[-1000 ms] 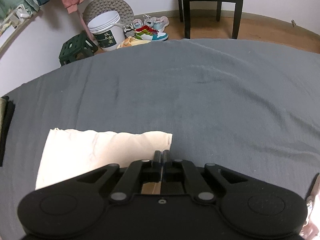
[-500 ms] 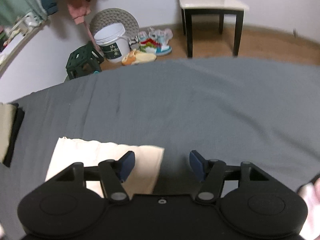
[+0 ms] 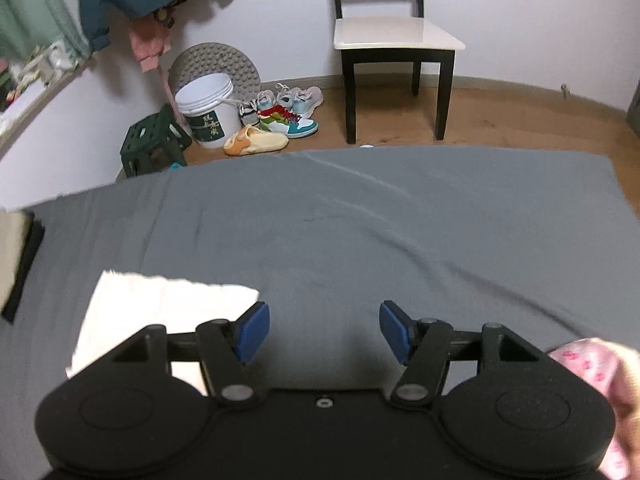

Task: Fold clothes
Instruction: 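Open both tools and release the folded beige garment on the bed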

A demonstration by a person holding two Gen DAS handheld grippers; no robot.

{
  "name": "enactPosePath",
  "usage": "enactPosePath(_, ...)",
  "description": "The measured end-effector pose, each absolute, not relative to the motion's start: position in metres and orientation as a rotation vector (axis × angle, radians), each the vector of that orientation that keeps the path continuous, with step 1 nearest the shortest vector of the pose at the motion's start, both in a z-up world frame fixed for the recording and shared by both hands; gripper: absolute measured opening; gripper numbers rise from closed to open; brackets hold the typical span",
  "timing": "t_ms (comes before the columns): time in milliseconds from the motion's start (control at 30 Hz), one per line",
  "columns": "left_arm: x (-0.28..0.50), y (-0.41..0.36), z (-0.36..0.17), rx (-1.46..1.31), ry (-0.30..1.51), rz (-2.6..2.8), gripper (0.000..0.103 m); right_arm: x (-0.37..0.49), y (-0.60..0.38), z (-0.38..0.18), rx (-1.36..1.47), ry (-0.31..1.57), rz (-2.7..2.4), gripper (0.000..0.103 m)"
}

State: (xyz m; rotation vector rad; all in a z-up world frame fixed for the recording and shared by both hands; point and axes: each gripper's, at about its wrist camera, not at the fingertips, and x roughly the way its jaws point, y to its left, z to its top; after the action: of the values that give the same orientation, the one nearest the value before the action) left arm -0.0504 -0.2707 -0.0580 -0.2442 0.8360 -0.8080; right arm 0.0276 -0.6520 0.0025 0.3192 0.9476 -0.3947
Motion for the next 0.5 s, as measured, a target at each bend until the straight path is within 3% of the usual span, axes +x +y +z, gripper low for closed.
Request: enactPosePath(500, -0.028, -0.273, -0.096, -0.015, 0.91, -0.628, 0.075, -0.062, -0.658, 0.062, 0.119, 1.037, -0.449, 0.064)
